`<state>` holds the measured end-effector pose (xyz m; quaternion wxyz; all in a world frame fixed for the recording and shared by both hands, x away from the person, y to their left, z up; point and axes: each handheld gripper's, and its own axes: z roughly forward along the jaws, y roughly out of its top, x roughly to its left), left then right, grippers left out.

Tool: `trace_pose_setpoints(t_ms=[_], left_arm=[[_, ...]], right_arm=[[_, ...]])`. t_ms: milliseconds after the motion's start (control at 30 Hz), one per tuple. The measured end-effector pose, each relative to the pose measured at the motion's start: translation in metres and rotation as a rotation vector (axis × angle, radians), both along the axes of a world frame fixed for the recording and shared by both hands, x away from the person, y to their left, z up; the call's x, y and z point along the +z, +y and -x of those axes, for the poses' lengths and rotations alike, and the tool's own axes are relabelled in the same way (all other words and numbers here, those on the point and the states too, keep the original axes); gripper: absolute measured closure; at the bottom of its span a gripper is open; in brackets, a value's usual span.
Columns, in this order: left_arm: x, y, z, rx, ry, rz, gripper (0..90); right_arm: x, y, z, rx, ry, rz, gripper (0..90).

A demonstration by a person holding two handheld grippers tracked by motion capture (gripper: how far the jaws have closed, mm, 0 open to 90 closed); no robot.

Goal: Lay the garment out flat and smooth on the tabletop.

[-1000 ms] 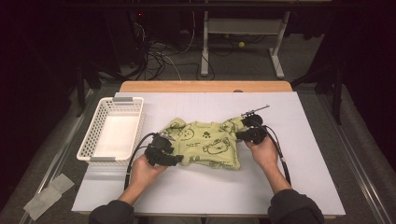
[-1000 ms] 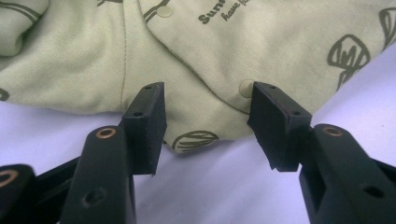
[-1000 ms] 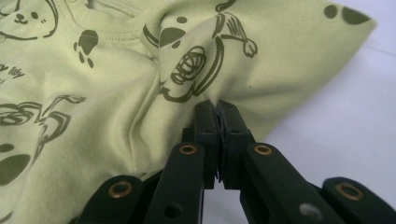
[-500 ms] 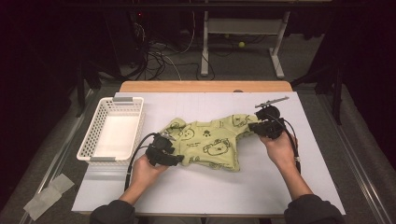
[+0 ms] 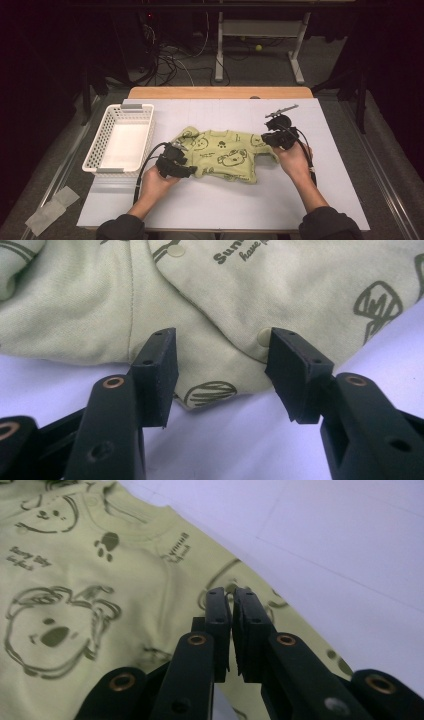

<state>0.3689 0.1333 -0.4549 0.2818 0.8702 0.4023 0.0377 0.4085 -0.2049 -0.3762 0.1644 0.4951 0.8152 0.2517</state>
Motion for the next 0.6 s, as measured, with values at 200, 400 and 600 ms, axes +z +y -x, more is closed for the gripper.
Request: trace_pose_setpoints(t_ms=[200, 400, 600], left_arm=[[0.0, -0.001, 0.001, 0.003, -0.005, -0.008, 43.3], [0.0, -0.001, 0.001, 0.003, -0.004, -0.006, 43.3], [0.0, -0.001, 0.001, 0.001, -0.006, -0.006, 43.3]], right_arm=[[-0.006, -0.036, 0.01, -0.081, 0.033, -0.014, 74.8], [-0.036, -0.052, 0.01, -0.132, 0.11, -0.023, 65.7], [-0.056, -0.047, 0.001, -0.139, 0.173, -0.018, 62.7]])
